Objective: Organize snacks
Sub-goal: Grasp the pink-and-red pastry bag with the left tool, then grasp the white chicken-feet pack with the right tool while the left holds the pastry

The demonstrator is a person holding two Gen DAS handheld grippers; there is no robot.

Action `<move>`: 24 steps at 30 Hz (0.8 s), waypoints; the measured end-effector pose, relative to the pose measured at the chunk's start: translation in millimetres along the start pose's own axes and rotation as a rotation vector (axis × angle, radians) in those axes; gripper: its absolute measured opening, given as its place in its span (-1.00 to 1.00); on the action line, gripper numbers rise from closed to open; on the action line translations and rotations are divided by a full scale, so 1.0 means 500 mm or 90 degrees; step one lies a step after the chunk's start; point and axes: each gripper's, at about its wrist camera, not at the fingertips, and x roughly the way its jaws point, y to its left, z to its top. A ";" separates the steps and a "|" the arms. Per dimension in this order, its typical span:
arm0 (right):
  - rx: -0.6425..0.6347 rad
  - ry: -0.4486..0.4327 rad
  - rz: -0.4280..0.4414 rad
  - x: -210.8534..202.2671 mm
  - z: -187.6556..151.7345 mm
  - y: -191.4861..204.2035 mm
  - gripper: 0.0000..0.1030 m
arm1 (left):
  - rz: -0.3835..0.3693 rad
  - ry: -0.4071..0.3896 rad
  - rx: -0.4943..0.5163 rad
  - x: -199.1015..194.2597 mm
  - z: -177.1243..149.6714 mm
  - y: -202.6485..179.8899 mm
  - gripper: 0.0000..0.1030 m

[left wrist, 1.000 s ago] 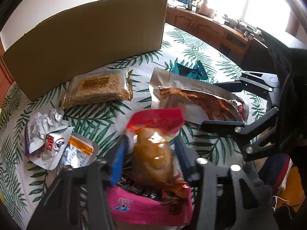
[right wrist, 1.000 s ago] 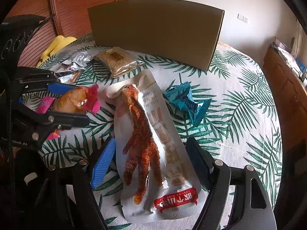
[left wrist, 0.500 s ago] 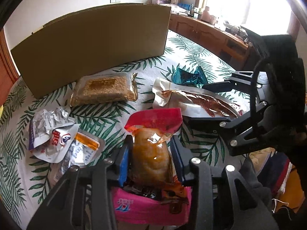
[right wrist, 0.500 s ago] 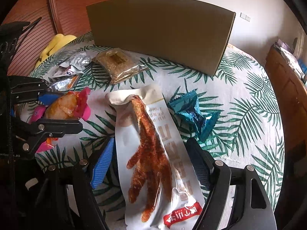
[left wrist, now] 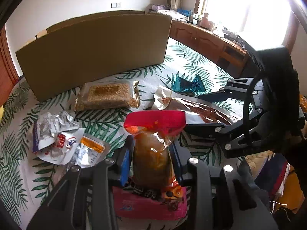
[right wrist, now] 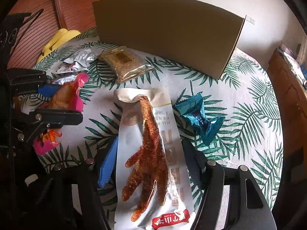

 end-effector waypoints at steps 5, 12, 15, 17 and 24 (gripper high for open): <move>0.014 -0.018 0.011 -0.010 -0.003 0.000 0.18 | -0.013 -0.024 -0.018 -0.023 0.007 0.007 -0.32; 0.034 -0.011 0.032 -0.005 0.000 -0.011 0.19 | -0.014 -0.037 -0.021 -0.034 0.015 0.014 -0.32; 0.023 -0.002 0.024 0.002 0.003 -0.005 0.26 | -0.015 -0.037 -0.023 -0.037 0.011 0.017 -0.32; 0.016 0.000 0.018 0.005 0.004 -0.001 0.29 | -0.016 -0.038 -0.025 -0.039 0.009 0.019 -0.32; 0.020 0.001 0.007 0.021 0.018 0.001 0.40 | -0.019 -0.039 -0.038 -0.040 0.007 0.028 -0.32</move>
